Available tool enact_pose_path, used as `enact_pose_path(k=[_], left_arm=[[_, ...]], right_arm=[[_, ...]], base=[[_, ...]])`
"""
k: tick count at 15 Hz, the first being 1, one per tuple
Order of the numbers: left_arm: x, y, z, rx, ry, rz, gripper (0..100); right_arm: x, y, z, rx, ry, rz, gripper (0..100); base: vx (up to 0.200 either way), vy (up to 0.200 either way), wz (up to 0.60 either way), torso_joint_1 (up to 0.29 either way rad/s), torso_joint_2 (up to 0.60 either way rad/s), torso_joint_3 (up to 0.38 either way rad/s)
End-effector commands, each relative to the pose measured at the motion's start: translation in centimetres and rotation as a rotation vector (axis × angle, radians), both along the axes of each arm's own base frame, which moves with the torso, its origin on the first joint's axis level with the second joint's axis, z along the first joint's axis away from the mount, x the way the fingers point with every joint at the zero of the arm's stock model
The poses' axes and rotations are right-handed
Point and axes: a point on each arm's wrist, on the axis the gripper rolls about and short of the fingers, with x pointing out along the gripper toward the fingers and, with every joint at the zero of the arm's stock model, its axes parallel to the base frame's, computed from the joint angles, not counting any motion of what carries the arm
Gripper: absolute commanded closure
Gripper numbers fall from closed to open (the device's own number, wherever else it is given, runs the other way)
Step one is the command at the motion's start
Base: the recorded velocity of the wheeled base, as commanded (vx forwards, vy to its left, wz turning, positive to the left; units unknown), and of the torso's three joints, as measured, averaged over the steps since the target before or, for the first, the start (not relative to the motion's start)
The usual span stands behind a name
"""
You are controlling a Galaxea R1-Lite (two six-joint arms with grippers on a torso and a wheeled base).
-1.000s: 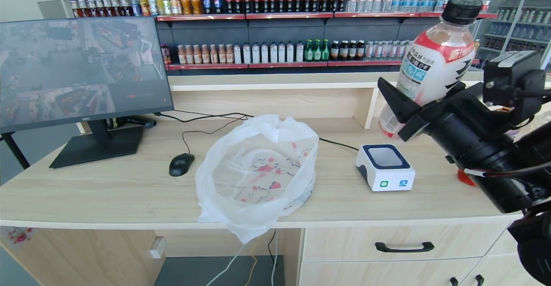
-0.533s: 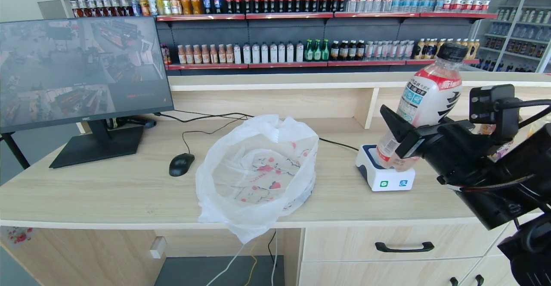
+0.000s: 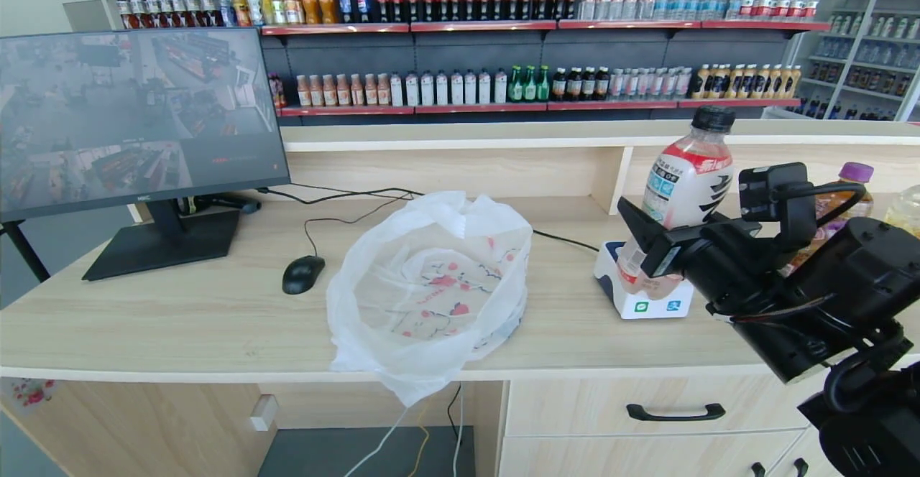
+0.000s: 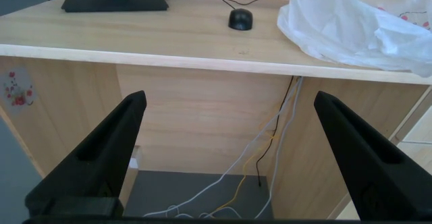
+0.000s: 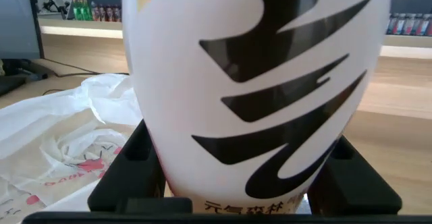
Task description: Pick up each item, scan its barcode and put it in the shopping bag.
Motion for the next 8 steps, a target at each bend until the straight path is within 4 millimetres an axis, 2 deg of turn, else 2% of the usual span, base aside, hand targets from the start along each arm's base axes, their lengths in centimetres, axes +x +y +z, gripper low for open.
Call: enact_pose_path(k=[1,8], left_arm=[[0.0,0.0,0.0,0.0,0.0,0.0,0],[0.01,0.0,-0.05,-0.002,0.001,0.0,0]], right_arm=[[0.16,0.09,-0.37,-0.006,0.011,0.0,100],[0.27,0.14,-0.32,-0.004,0.008,0.0,100]], base=[[0.0,0.0,0.0,0.0,0.0,0.0],[0.0,0.2,0.0,0.003,0.0,0.004]])
